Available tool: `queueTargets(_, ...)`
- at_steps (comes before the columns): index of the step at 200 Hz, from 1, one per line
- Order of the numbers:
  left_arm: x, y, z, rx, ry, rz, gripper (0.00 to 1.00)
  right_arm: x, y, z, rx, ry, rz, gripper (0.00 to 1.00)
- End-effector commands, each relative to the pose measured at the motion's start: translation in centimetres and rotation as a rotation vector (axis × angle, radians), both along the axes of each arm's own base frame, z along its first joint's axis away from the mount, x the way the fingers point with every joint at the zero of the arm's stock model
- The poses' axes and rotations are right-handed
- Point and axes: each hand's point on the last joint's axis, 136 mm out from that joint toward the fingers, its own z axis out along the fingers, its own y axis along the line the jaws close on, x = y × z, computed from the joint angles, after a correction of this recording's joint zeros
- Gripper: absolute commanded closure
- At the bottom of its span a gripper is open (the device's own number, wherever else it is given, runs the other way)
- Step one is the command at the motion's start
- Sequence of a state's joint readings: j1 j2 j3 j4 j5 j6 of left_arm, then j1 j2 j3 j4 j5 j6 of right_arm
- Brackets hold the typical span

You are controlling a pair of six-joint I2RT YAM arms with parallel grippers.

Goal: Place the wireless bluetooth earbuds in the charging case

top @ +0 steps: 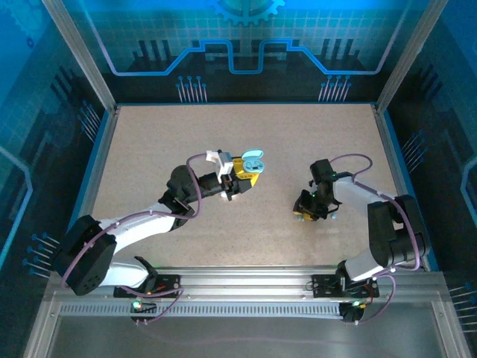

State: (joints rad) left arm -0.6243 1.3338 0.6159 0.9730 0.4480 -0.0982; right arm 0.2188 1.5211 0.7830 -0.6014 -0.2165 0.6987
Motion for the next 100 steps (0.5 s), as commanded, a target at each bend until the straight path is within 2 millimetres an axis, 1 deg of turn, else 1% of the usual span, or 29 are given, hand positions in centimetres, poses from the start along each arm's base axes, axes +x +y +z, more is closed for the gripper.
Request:
queueTargets(1,-0.4,0.24,1.48,-0.022,-0.047,0.009,0.68,-0.17,0.13,0.02,-0.03,0.017,0.031,0.68)
queueTargets(45,-0.37,0.26,1.38,-0.019,-0.045,0.011,0.68,-0.15,-0.61,0.25,-0.091,0.018,0.074,0.67)
queueTargets(77,-0.38,0.21,1.47,-0.022,-0.044,0.008,0.68,0.01,-0.44,0.47,-0.099,0.017,0.133,0.69)
queueTargets(87,-0.37,0.21,1.48,-0.022,-0.044,0.009,0.68,-0.43,-0.5,0.14,-0.109,0.037,0.154,0.69)
queueTargets(88,-0.34,0.23,1.48,-0.022,-0.044,0.01,0.68,0.01,-0.37,0.45,-0.107,0.025,0.155,0.69)
queueTargets(90,-0.35,0.23,1.48,-0.022,-0.044,0.01,0.68,0.29,-0.29,0.66,-0.108,0.019,0.159,0.69)
queueTargets(100,-0.37,0.2,1.47,-0.023,-0.042,0.008,0.68,0.36,-0.1,0.7,-0.115,0.024,0.187,0.68)
